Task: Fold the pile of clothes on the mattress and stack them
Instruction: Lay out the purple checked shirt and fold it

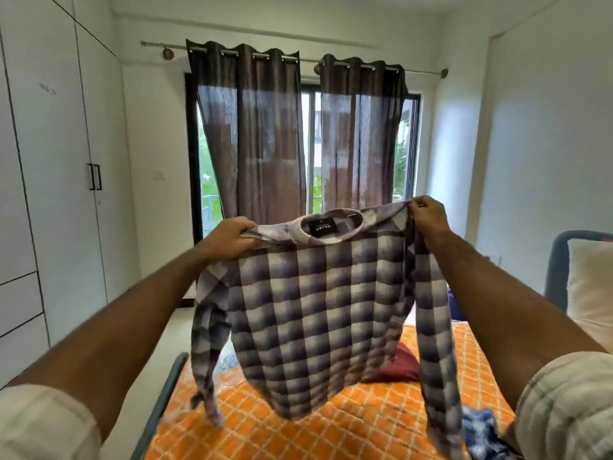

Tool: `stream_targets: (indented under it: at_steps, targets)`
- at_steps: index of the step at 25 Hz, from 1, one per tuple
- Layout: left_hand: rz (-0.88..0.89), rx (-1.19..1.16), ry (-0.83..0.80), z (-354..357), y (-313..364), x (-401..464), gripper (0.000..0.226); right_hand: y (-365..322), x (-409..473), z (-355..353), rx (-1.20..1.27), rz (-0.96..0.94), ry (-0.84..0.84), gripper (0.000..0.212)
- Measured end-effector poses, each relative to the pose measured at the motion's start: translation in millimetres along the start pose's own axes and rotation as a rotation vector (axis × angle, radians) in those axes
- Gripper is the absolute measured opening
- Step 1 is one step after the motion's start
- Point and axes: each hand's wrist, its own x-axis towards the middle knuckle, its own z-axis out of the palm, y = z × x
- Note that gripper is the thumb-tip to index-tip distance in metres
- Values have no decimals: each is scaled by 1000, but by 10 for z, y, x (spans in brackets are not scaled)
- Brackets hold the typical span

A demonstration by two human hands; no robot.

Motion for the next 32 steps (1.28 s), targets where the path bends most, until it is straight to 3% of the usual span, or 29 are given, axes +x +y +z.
stream_targets:
  at_steps: [4, 7, 10, 12, 19, 21, 24, 27, 29, 32]
  targets:
    - [-99, -276, -65, -200, 175, 8, 19, -102, -132, -144, 168, -46, -48, 14]
    - [-32, -254, -14, -348, 226, 8, 3, -204, -204, -237, 212, -102, -48, 16]
    - [56, 26, -71, -462, 204, -50, 13, -181, -220, -303, 137, -134, 11, 16]
    - [91, 121, -9, -466, 163, -127, 16, -142, -268, -311, 120, -112, 42, 19]
    - [-199, -150, 316, -196, 109, -403, 12, -19, -558, -268, 46, -147, -20, 22]
    - [-240, -210, 382, -199, 66, -551, 22, -1, -677, -355, 49, -195, -84, 15]
    - [-237, -434, 255, -362, 156, -861, 28, 15, -874, -617, 237, -121, -373, 22]
    - [-333, -703, -95, -510, 141, -1056, 21, -12, -1110, -977, 434, 129, -690, 27]
    - [-372, -857, -213, -539, -4, -1101, 20, 16, -1237, -1069, 515, 164, -779, 29]
    - [-471, -871, -149, -383, -191, -1031, 36, 64, -1278, -948, 525, 114, -767, 40]
